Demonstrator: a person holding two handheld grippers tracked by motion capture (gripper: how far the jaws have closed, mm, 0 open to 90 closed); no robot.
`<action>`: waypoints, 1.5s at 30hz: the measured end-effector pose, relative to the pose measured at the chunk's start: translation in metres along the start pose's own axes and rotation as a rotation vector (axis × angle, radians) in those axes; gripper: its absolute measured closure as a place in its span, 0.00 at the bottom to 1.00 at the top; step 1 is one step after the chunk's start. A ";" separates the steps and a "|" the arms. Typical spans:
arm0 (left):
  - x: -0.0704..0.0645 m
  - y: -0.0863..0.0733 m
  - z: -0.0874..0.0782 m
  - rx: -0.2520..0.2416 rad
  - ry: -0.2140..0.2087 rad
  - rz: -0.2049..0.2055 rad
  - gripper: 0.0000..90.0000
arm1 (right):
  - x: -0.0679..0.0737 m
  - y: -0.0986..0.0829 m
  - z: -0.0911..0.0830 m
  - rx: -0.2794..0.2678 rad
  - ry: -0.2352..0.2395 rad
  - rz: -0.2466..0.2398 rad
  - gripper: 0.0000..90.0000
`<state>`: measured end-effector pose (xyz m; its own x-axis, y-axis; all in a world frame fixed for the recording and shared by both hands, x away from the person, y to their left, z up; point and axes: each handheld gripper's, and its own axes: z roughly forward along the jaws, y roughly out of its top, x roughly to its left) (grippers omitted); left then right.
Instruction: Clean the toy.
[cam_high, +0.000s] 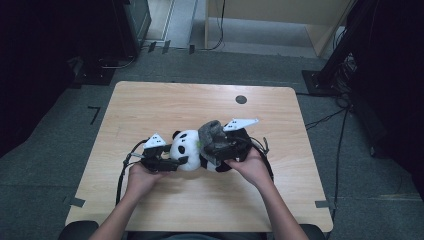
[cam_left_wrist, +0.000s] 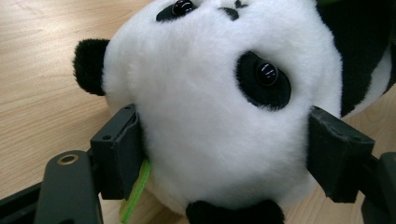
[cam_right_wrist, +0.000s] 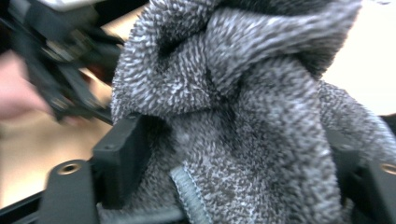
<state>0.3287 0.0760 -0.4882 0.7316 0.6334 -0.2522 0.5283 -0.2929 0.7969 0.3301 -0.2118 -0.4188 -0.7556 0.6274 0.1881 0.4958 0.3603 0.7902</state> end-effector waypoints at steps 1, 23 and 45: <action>0.000 0.000 0.000 0.001 -0.001 -0.005 0.25 | 0.002 -0.001 0.002 0.011 -0.031 -0.030 0.33; 0.000 0.002 0.000 0.010 0.005 -0.008 0.25 | -0.043 -0.023 -0.030 0.055 -0.063 0.059 0.81; 0.006 0.004 0.001 0.001 -0.020 -0.025 0.25 | -0.092 -0.072 -0.033 0.227 -0.151 0.295 0.82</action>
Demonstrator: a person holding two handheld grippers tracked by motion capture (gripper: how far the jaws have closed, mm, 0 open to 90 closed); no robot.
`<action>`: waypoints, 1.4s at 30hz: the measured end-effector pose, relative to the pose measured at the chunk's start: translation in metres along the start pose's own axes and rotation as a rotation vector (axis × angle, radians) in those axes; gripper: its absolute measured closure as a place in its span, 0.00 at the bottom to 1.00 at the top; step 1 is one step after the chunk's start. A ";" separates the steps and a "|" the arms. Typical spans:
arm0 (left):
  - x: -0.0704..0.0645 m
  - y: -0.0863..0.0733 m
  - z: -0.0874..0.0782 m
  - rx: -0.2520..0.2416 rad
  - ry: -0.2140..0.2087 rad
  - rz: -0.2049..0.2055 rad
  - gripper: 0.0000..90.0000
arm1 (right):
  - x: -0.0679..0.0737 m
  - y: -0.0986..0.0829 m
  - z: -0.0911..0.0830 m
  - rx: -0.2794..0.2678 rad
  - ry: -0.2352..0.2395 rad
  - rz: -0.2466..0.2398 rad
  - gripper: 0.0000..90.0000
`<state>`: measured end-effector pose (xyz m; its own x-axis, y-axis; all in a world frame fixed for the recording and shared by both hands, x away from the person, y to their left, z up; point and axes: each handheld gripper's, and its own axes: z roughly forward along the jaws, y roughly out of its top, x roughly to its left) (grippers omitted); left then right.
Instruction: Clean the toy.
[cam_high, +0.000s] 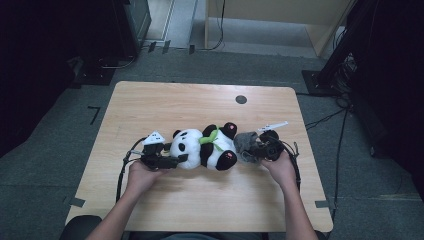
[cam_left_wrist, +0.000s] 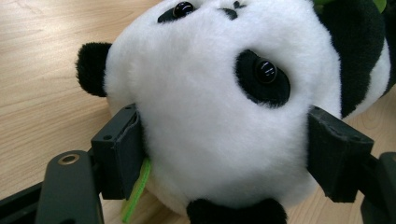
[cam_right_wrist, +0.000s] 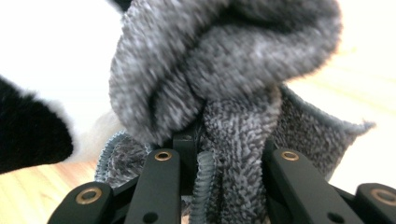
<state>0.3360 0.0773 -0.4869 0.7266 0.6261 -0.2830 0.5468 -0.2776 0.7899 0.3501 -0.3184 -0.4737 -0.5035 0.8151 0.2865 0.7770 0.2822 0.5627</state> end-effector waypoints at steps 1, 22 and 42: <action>0.000 0.000 0.000 -0.001 0.001 0.003 0.25 | -0.003 0.000 -0.003 -0.012 -0.002 0.033 0.82; -0.001 -0.008 0.000 -0.062 -0.003 0.000 0.24 | 0.111 0.093 -0.035 -0.251 0.107 -0.300 0.81; -0.002 -0.007 0.001 -0.067 0.026 -0.022 0.36 | 0.167 0.116 0.049 0.012 0.194 -0.470 0.81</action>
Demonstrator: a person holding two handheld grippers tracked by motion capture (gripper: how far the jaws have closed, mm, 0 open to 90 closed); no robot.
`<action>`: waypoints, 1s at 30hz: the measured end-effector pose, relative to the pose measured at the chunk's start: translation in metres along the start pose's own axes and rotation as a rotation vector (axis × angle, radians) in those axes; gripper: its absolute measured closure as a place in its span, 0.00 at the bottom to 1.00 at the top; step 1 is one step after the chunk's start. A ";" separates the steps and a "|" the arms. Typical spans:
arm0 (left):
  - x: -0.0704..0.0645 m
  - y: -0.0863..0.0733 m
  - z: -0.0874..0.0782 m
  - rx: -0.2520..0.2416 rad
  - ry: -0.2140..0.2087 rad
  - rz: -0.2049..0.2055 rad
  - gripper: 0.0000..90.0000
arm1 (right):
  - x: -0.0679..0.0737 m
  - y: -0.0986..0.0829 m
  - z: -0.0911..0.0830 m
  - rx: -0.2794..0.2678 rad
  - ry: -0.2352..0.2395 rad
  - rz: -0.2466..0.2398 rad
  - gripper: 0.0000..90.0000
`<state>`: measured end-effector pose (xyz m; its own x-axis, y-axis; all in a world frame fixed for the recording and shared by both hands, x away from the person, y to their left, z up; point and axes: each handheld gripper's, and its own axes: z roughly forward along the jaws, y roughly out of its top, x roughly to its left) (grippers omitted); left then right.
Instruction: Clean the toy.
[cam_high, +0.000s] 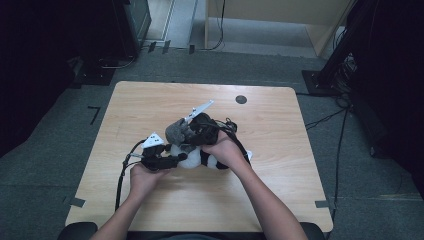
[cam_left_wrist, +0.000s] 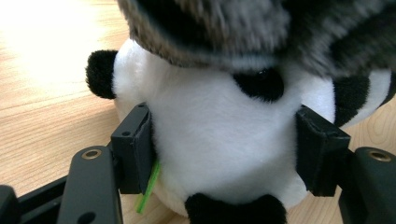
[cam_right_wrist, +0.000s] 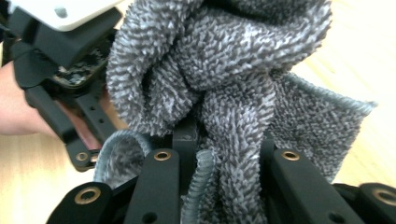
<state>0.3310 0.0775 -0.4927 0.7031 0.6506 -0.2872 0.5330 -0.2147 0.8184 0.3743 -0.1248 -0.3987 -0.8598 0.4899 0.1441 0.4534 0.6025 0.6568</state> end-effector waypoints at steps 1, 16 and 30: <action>0.000 0.000 0.000 -0.002 -0.002 0.000 0.36 | -0.003 0.001 -0.001 0.003 -0.009 0.010 0.81; 0.001 -0.003 -0.001 -0.001 -0.007 0.023 0.36 | -0.057 -0.010 -0.002 -0.003 -0.048 0.191 0.82; -0.001 -0.009 -0.002 -0.035 -0.023 0.029 0.34 | -0.045 -0.015 -0.018 -0.089 -0.130 0.129 0.82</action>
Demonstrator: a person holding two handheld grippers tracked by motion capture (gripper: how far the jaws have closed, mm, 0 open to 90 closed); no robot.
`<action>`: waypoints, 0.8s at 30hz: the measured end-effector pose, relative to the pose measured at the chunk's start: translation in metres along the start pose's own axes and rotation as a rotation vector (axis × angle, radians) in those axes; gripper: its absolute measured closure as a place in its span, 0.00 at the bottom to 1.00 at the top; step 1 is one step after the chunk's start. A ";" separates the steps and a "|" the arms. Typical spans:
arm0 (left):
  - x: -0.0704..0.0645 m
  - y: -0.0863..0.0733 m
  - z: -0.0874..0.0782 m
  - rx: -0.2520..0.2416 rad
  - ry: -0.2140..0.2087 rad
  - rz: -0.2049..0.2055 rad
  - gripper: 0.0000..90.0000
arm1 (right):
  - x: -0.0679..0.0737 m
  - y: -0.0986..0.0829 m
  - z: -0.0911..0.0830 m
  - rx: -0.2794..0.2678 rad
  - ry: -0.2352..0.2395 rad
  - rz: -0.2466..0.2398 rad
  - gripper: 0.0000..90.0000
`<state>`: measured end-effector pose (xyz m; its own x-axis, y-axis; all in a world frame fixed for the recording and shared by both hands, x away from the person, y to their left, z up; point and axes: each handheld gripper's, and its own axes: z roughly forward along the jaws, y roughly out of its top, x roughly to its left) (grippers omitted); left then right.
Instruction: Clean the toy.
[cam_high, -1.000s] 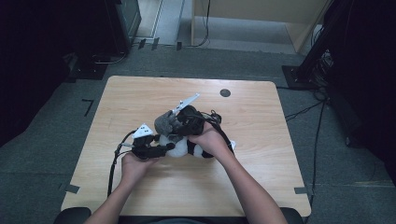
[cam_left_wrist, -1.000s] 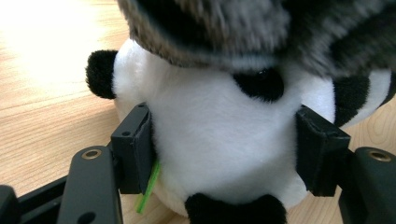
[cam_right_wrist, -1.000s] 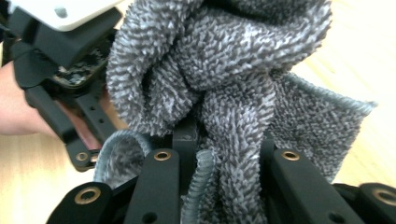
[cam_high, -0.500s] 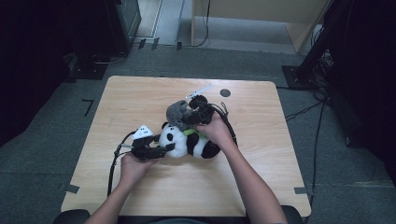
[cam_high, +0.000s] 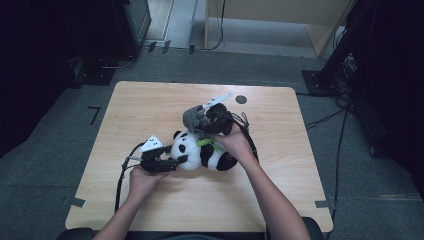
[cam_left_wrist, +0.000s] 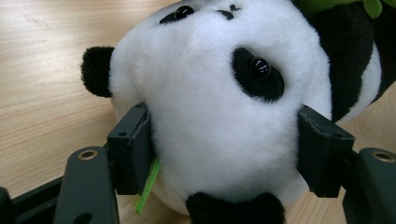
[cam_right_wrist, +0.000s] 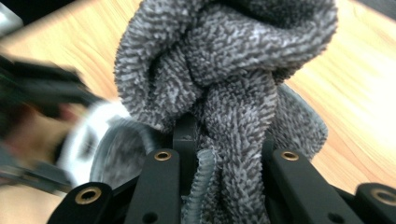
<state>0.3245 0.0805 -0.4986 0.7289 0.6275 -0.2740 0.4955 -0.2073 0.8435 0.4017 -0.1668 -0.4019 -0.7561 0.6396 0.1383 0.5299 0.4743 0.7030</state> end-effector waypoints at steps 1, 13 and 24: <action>0.000 0.000 0.000 -0.005 0.001 -0.005 0.34 | 0.002 0.002 -0.006 -0.034 0.021 0.007 0.82; -0.001 -0.001 -0.001 -0.003 0.004 0.002 0.32 | 0.063 0.004 0.003 0.003 0.157 -0.114 0.82; -0.002 -0.001 0.001 -0.001 0.028 -0.009 0.33 | 0.063 -0.003 0.019 0.060 0.108 -0.178 0.82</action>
<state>0.3233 0.0783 -0.4991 0.7109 0.6502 -0.2681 0.5012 -0.2009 0.8417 0.3601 -0.1167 -0.4085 -0.8749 0.4756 0.0912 0.4034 0.6116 0.6806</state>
